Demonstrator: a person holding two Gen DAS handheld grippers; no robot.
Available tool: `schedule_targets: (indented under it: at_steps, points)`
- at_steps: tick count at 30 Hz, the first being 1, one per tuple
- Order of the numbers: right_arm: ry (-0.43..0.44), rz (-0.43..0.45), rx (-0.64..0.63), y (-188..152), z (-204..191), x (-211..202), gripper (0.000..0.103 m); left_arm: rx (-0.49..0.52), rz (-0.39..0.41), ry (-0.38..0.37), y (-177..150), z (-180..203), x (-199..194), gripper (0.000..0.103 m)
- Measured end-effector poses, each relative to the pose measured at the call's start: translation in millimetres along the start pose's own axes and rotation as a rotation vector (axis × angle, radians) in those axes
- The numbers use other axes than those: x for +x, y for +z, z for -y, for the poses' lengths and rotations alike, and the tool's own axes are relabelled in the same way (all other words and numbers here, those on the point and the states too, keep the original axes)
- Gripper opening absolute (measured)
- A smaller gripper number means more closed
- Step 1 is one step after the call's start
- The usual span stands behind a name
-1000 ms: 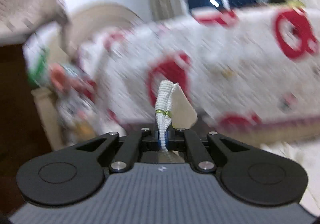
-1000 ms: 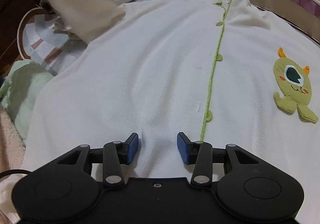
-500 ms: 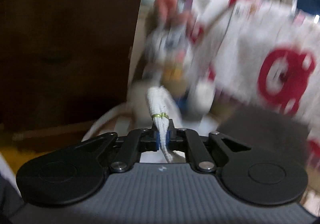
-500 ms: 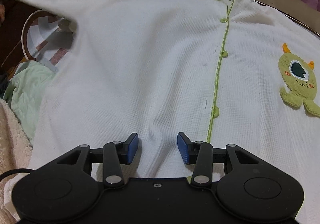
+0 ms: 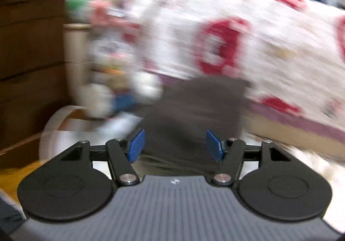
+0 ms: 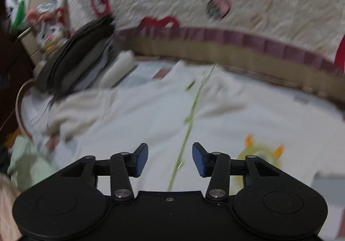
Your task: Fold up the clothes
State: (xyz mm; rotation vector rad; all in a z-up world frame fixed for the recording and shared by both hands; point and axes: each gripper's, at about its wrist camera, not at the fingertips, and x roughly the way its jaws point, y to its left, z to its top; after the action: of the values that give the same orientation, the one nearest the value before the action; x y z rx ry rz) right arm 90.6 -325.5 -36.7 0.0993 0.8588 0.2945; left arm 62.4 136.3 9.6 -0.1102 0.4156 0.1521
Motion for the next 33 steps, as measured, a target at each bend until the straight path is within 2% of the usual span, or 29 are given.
schedule_targets:
  at_steps: [3, 5, 7, 8, 9, 11, 13, 15, 16, 17, 20, 23, 24, 25, 28, 30, 31, 32, 33]
  points:
    - [-0.060, -0.049, -0.008, 48.7, 20.0, 2.7, 0.057, 0.041, -0.109, -0.194, -11.4, 56.0, 28.9, 0.062]
    - [-0.112, -0.083, -0.014, 74.9, 33.9, 9.5, 0.057, 0.081, -0.173, -0.295, -20.0, 95.1, 50.1, 0.062]
    - [-0.093, -0.125, 0.002, 91.7, 44.2, 24.1, 0.040, 0.114, -0.230, -0.358, -30.1, 129.0, 74.7, 0.062]
    - [-0.076, -0.145, 0.013, 99.2, 49.0, 32.0, 0.019, 0.131, -0.256, -0.377, -34.7, 144.6, 88.3, 0.062]
    - [-0.059, -0.165, 0.024, 106.6, 53.9, 39.8, 0.014, 0.150, -0.278, -0.384, -39.2, 157.3, 100.4, 0.061]
    - [-0.033, -0.188, 0.054, 119.9, 63.9, 56.4, 0.016, 0.192, -0.318, -0.386, -48.8, 177.4, 119.8, 0.059]
    - [-0.026, -0.169, 0.090, 127.0, 74.4, 79.4, 0.017, 0.234, -0.324, -0.422, -64.6, 185.0, 126.1, 0.056]
    - [-0.012, -0.179, 0.138, 129.5, 84.9, 104.7, 0.034, 0.277, -0.331, -0.447, -83.3, 187.9, 128.6, 0.056]
    - [-0.011, -0.177, 0.161, 129.3, 90.0, 117.8, 0.039, 0.302, -0.354, -0.432, -94.1, 187.1, 129.9, 0.056]
    - [-0.015, -0.171, 0.180, 128.8, 94.6, 130.8, 0.049, 0.331, -0.372, -0.415, -103.0, 187.0, 132.7, 0.056]
    - [-0.025, -0.180, 0.166, 128.6, 98.6, 170.3, 0.051, 0.404, -0.345, -0.379, -113.7, 185.6, 140.9, 0.056]
    - [-0.080, -0.231, -0.015, 120.9, 78.6, 203.2, 0.051, 0.401, -0.314, -0.388, -110.9, 181.0, 150.1, 0.054]
    - [-0.102, -0.250, -0.085, 117.9, 70.7, 213.8, 0.051, 0.394, -0.308, -0.397, -109.7, 180.6, 152.8, 0.045]
    - [-0.123, -0.268, -0.154, 114.9, 62.8, 224.3, 0.051, 0.392, -0.304, -0.402, -109.2, 181.2, 155.6, 0.042]
    - [-0.203, -0.242, -0.352, 94.5, 45.9, 240.2, 0.050, 0.398, -0.301, -0.414, -109.9, 186.2, 166.2, 0.041]
    - [-0.228, -0.208, -0.332, 90.0, 49.1, 246.6, 0.051, 0.380, -0.317, -0.414, -112.7, 187.1, 173.3, 0.042]
    - [-0.223, -0.199, -0.289, 91.3, 54.1, 249.9, 0.050, 0.368, -0.329, -0.411, -114.4, 186.9, 177.1, 0.041]
    - [-0.213, -0.188, -0.252, 93.3, 58.9, 252.4, 0.041, 0.358, -0.341, -0.409, -115.9, 186.6, 180.1, 0.041]
    - [-0.195, -0.177, -0.217, 96.7, 63.3, 253.6, 0.010, 0.351, -0.348, -0.405, -116.7, 185.9, 181.7, 0.041]
